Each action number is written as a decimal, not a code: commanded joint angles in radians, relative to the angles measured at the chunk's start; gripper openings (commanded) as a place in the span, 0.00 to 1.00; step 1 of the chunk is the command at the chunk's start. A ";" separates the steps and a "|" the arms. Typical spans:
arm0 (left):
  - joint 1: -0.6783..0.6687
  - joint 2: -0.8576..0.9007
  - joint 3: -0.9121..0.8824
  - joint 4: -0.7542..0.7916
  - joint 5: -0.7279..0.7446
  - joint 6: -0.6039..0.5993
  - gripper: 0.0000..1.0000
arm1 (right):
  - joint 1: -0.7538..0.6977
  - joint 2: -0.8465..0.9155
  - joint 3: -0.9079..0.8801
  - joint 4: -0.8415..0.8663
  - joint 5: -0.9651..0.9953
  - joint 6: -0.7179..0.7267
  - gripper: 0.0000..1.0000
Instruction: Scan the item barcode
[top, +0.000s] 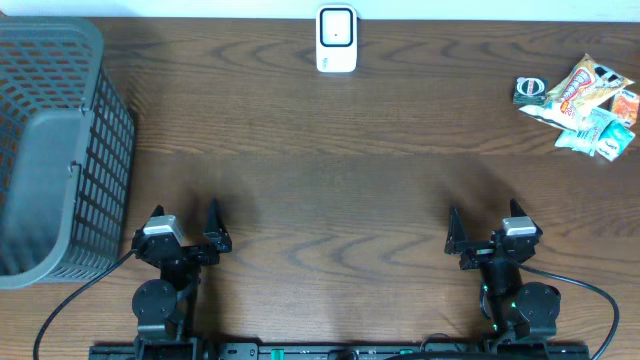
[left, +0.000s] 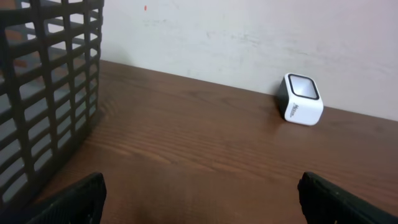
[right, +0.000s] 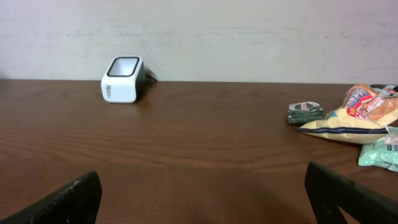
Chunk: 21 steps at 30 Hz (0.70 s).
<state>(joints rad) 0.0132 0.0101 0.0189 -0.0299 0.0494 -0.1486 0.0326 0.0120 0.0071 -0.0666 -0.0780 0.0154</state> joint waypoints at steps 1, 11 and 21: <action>0.003 -0.009 -0.015 -0.044 -0.034 -0.020 0.98 | 0.008 -0.007 -0.001 -0.004 -0.006 0.006 0.99; -0.014 -0.009 -0.015 -0.043 0.006 0.145 0.98 | 0.008 -0.007 -0.001 -0.004 -0.006 0.006 0.99; -0.014 -0.009 -0.015 -0.041 0.020 0.172 0.98 | 0.008 -0.007 -0.001 -0.004 -0.006 0.006 0.99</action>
<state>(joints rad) 0.0025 0.0101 0.0193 -0.0299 0.0570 0.0010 0.0326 0.0120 0.0071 -0.0666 -0.0784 0.0154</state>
